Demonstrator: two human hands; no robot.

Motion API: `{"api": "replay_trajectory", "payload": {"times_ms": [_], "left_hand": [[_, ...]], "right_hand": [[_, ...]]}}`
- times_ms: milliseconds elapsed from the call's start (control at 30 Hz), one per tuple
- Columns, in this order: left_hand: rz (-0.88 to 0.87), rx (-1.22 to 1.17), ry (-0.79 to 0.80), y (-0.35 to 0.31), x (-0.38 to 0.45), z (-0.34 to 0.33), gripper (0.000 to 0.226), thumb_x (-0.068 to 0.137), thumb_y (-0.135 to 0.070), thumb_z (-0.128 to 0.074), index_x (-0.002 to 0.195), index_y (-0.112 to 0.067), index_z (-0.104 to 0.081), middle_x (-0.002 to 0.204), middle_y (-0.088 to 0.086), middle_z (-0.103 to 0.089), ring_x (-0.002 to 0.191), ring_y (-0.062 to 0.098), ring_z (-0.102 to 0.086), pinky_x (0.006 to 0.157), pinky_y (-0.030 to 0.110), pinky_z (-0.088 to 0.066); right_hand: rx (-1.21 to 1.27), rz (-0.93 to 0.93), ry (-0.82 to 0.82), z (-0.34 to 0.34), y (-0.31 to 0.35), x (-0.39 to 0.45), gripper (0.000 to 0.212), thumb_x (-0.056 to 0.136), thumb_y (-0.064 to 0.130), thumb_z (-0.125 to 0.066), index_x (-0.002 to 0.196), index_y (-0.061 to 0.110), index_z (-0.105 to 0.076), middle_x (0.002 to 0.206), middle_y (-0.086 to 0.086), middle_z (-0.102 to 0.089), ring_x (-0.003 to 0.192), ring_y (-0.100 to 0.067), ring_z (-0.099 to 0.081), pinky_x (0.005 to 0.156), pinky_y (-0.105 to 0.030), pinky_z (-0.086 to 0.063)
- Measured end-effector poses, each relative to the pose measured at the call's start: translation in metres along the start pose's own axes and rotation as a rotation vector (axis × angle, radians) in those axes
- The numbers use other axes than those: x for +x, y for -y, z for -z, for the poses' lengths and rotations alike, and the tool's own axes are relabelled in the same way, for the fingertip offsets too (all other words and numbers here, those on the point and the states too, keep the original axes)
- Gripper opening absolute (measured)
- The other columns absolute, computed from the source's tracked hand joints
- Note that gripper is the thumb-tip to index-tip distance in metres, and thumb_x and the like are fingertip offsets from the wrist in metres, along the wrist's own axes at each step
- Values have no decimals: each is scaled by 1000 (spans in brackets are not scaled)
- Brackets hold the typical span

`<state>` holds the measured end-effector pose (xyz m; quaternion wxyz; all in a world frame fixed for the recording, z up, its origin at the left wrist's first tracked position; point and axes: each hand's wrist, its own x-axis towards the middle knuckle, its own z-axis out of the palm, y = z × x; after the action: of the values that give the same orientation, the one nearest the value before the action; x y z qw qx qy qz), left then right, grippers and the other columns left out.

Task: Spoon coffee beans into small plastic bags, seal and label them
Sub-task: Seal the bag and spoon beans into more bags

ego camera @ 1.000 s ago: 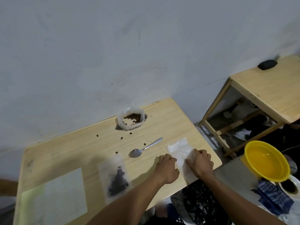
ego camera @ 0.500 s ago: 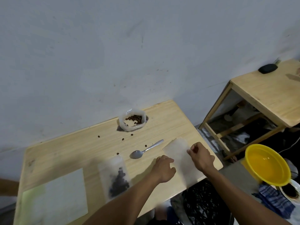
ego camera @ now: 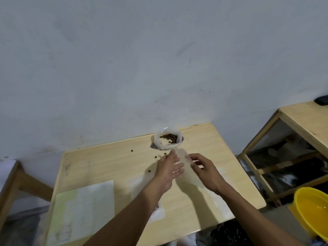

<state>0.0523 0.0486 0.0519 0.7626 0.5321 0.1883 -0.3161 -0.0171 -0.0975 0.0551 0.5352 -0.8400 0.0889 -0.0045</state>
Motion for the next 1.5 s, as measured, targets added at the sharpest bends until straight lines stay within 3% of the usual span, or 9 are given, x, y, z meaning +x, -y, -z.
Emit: {"api": "replay_trajectory", "payload": {"times_ms": [167, 267, 367, 467, 700, 900, 1167, 1300, 1500], "left_hand": [[-65, -96, 7, -32, -26, 26, 30, 96, -26, -62, 115, -3, -61, 113, 20, -70, 105, 35, -69, 75, 38, -61], [-103, -65, 19, -39, -37, 42, 21, 96, -24, -62, 106, -5, -63, 111, 18, -72, 106, 31, -69, 82, 38, -60], [-168, -19, 3, -41, -44, 55, 12, 95, -21, -63, 96, -9, -66, 106, 13, -74, 104, 27, -69, 85, 37, -58], [-234, 34, -25, -42, -47, 66, 7, 94, -14, -64, 91, -10, -69, 103, 10, -72, 100, 22, -70, 79, 32, -59], [-324, 165, -103, -40, -43, 83, 9, 92, -12, -66, 83, -9, -67, 112, 11, -68, 102, 23, -70, 80, 30, -58], [-347, 216, -182, -36, -36, 86, 16, 90, -25, -70, 84, -11, -64, 98, 5, -72, 95, 17, -72, 86, 36, -59], [-407, 515, -273, -34, -34, 91, 20, 90, -24, -68, 78, -10, -60, 96, 4, -69, 90, 18, -68, 84, 36, -58], [-432, 657, -395, -36, -38, 80, 28, 90, -19, -64, 67, -16, -50, 88, 0, -61, 72, 9, -56, 63, 20, -42], [-454, 666, -442, -37, -41, 74, 37, 78, -8, -60, 51, -19, -36, 58, -6, -39, 52, 9, -37, 51, 22, -33]], "right_hand": [[46, 61, 127, -34, 24, 7, 47, 84, -9, -47, 115, 23, -61, 123, 15, -61, 115, 2, -53, 76, -14, -47], [165, 13, 138, -49, 35, 13, 40, 86, -8, -46, 109, 20, -64, 115, 10, -67, 112, -5, -58, 79, -17, -47], [336, -35, 156, -60, 49, 19, 12, 98, 20, -55, 102, 19, -67, 106, 2, -71, 102, -15, -65, 86, -32, -52], [366, -41, 171, -69, 60, 25, 30, 88, 45, -64, 102, 20, -67, 104, -2, -72, 101, -21, -67, 90, -43, -52], [311, -30, 153, -84, 68, 30, 13, 90, 31, -68, 91, 19, -73, 89, -1, -74, 85, -17, -67, 84, -43, -55], [71, -1, 86, -92, 68, 32, 13, 89, 17, -68, 77, 18, -73, 71, 9, -72, 66, 1, -61, 65, -16, -45], [-34, -50, -15, -97, 58, 35, 17, 88, 19, -61, 72, 13, -63, 67, -3, -69, 65, -19, -65, 67, -39, -54], [-107, -18, -94, -107, 60, 34, 16, 90, 20, -55, 74, 18, -58, 69, 3, -67, 67, -14, -65, 66, -37, -53], [-92, -16, -259, -100, 66, 47, 14, 90, 15, -53, 76, 13, -53, 70, 1, -62, 66, -18, -59, 62, -37, -48]]}}
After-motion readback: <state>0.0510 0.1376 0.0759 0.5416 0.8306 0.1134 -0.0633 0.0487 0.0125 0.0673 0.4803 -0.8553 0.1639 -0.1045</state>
